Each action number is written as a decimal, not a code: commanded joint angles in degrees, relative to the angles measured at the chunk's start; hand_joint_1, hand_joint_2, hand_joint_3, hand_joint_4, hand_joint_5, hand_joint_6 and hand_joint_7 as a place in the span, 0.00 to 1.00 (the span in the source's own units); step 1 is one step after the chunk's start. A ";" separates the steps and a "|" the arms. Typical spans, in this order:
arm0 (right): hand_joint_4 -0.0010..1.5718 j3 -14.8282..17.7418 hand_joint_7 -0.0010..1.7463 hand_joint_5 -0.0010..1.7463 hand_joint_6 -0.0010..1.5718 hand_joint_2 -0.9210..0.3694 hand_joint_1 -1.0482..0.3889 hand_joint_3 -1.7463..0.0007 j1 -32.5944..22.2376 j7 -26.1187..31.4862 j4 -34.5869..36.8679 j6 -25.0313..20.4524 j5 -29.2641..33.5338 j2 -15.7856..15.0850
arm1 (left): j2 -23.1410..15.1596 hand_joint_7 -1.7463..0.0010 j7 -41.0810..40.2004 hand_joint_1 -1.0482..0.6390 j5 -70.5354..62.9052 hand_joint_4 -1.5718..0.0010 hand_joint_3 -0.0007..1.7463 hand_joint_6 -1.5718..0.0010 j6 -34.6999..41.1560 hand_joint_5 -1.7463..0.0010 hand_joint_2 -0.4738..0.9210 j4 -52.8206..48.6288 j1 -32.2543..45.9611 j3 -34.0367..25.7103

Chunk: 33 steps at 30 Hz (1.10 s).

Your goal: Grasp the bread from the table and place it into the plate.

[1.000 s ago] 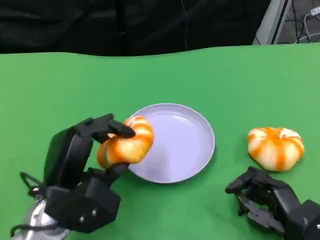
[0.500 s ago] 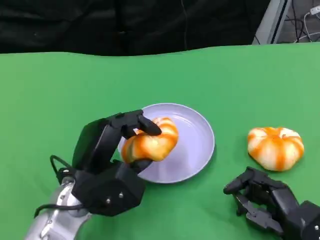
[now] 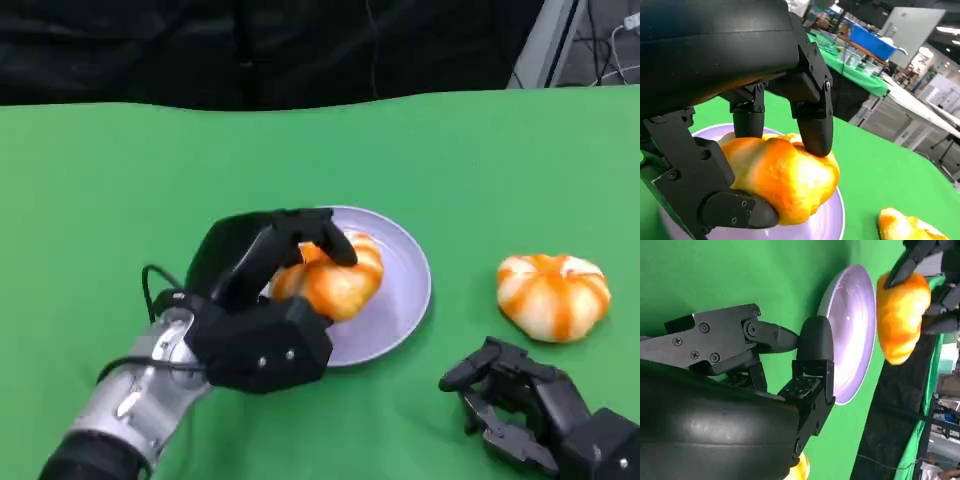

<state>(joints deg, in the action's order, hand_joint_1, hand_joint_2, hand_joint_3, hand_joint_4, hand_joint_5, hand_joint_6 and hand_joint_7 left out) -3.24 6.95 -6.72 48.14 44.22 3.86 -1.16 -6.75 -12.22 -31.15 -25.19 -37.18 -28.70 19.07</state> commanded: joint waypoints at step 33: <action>0.44 -0.67 0.63 1.00 0.47 0.00 0.55 0.73 -0.45 1.70 0.51 0.60 1.94 -0.66 | 0.76 0.40 -4.32 0.58 -2.66 0.58 0.28 0.46 -3.27 0.03 0.89 -13.62 -7.19 3.10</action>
<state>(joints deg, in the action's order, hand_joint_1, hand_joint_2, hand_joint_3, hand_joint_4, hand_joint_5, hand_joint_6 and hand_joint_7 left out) -3.77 6.93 -5.38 48.24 44.69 5.14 -1.12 -5.86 -15.29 -33.48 -27.57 -48.92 -34.08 21.83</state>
